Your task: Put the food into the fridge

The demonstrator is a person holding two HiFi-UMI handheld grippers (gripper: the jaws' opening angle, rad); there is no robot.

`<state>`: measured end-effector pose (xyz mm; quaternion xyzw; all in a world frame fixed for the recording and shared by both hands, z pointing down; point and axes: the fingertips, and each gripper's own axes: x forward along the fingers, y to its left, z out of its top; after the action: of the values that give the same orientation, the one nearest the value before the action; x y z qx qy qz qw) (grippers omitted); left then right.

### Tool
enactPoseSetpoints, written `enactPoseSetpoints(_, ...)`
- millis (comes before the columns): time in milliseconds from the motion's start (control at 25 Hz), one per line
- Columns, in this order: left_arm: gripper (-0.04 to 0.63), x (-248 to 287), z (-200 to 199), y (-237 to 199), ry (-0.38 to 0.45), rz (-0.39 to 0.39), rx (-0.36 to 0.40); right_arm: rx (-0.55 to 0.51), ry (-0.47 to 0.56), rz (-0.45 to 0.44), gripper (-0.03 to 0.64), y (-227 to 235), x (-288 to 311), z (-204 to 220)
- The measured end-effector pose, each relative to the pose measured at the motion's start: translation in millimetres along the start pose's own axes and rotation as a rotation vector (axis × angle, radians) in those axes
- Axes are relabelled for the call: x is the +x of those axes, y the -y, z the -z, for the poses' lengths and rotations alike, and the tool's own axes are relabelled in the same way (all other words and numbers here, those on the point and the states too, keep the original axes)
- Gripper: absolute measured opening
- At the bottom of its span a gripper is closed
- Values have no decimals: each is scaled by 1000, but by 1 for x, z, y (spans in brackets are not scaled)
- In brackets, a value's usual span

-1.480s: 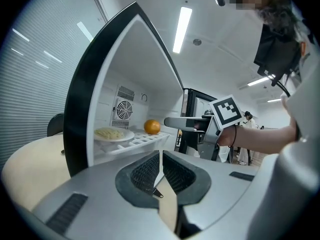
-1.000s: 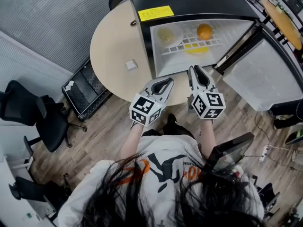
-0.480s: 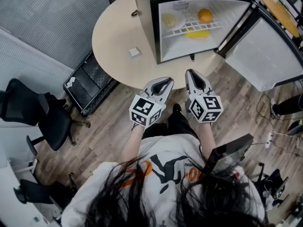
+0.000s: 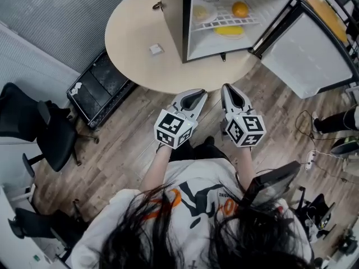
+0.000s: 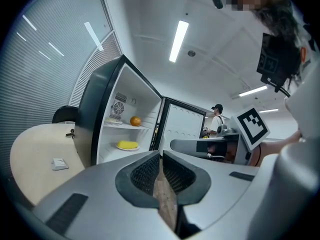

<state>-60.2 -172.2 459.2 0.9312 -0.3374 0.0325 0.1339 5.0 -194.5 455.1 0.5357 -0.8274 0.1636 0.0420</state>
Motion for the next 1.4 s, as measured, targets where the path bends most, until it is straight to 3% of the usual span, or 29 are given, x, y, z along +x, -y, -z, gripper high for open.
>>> enactPoseSetpoints(440,12,-12,-4,30,1,-40,21,27,14,-50,28,-4,-35,6)
enactPoseSetpoints(1080,12,-28,26,135,-47,-92,53,27,-29,-157,28,-5,-136,40)
enactPoseSetpoints(1400,12,-39,50,178,-75,-95,47,25,-41,-165,28,1,-179,56)
